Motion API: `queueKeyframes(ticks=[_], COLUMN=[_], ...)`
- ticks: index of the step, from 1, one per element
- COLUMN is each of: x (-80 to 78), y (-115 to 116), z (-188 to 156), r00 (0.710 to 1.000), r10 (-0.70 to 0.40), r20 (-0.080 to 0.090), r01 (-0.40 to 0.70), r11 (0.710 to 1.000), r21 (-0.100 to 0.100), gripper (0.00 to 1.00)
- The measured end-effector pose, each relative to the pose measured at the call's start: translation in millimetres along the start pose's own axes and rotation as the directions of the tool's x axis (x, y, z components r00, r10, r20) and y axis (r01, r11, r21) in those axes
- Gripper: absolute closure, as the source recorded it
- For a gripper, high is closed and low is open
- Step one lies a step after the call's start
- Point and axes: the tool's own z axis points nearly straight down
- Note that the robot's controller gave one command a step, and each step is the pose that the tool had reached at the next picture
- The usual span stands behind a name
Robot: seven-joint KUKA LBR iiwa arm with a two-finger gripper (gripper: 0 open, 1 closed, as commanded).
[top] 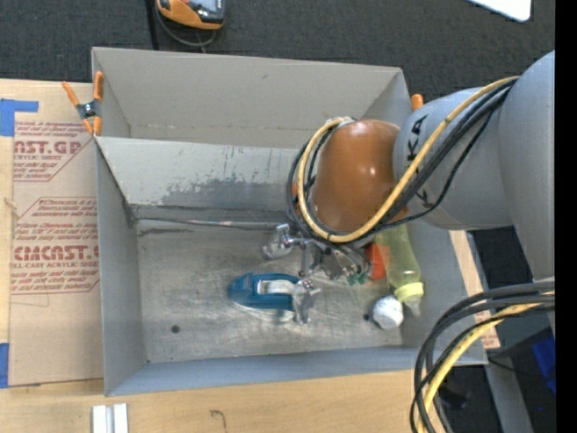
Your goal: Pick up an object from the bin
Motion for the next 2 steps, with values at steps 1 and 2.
queueKeyframes(ticks=[1, 2], x=[8.3, 8.3], y=[8.4, 8.4], z=[35.1, 35.1], r00=[0.977, 0.977], r10=[0.213, 0.213], r20=[-0.013, -0.012], r01=[-0.213, -0.213], r11=[0.977, 0.977], r21=[0.004, 0.004], gripper=[1.00, 1.00])
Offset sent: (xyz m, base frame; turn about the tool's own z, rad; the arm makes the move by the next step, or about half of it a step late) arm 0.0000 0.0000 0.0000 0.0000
